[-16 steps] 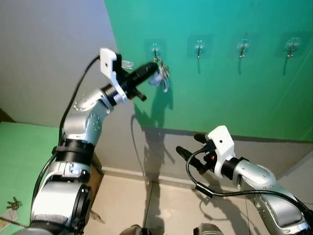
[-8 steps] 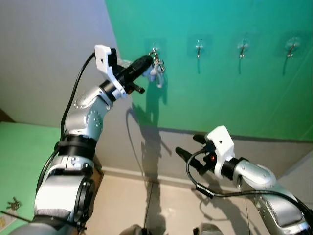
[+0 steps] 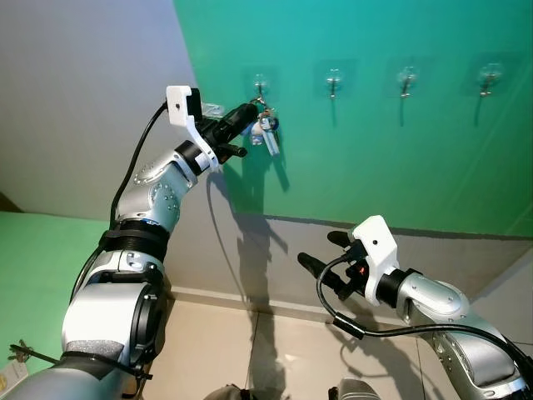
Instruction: Hang keys on a hook
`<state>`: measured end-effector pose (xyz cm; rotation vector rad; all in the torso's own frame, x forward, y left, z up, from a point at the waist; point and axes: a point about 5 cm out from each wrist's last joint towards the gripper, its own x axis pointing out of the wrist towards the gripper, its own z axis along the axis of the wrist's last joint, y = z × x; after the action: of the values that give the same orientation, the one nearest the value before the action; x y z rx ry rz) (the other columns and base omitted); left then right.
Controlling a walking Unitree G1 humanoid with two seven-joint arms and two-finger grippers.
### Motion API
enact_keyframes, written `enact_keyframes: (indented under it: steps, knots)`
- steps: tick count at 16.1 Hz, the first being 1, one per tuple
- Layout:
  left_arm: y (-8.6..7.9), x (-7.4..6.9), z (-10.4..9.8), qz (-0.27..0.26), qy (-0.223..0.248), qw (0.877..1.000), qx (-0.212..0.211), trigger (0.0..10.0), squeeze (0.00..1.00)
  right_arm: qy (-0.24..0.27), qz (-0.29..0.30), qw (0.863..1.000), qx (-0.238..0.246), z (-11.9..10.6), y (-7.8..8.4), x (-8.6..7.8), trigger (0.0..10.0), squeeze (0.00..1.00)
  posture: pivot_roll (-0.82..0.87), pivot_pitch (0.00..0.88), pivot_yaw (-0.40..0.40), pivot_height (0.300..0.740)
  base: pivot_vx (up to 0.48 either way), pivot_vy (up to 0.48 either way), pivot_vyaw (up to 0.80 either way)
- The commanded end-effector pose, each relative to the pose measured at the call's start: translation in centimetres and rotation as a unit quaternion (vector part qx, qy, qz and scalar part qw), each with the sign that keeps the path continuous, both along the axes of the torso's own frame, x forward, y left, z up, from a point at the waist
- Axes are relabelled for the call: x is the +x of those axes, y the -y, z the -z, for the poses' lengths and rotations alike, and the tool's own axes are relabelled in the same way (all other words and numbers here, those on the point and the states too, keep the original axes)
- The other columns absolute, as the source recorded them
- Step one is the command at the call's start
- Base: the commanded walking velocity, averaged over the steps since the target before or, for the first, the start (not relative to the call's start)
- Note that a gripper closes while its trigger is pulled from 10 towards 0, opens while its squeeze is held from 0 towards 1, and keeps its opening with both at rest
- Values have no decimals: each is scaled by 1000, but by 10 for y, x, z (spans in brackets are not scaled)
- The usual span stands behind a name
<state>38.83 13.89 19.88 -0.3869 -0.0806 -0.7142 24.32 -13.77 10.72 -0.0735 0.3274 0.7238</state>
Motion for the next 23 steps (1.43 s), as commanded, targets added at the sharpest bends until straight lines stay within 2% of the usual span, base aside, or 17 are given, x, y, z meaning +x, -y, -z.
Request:
enact_keyframes:
  steps: [1,2,3,4,5,7,8,12,14,16,23]
  knots:
    - [-10,1,20,-35,-47,997,48,0,0,4,-4,1000,5,-4,-1,0,10000,0,-303,31,149,720,0,0,0]
    - [-10,2,21,-47,-45,995,72,10000,0,4,-4,1000,4,-4,-1,0,10000,0,-303,31,149,720,0,0,0]
    - [-10,2,22,-52,-43,994,83,10000,0,4,-5,1000,4,-4,-1,0,10000,0,-303,31,149,720,0,0,0]
    - [-10,3,21,-64,-31,992,109,10000,1000,5,-4,1000,4,-4,-1,1,10000,0,-304,37,149,720,0,0,0]
    - [-10,3,20,-77,-5,984,158,10000,1000,6,0,1000,4,-4,0,1,10000,0,-304,38,149,720,0,0,0]
    - [-8,2,19,-93,31,971,216,10000,1000,8,8,1000,2,-4,1,3,10000,0,-302,41,148,720,0,0,0]
    - [-9,3,16,-124,72,951,273,10000,1000,9,14,1000,2,-4,2,5,10000,0,-301,42,146,720,0,0,0]
    - [-11,3,12,-152,91,949,259,10000,1000,8,16,1000,1,-4,2,6,10000,0,-296,45,142,720,0,0,0]
    - [-15,4,3,-185,118,942,252,10000,1000,8,15,1000,0,-4,2,6,10000,0,-295,44,139,720,0,0,0]
    - [-15,4,1,-189,124,942,247,10000,1000,8,16,1000,0,-4,2,7,10000,0,-295,44,139,720,0,0,0]
    - [-19,-4,19,-195,113,939,259,10000,1000,8,31,999,-4,-2,4,9,10000,0,-284,48,139,720,0,0,0]
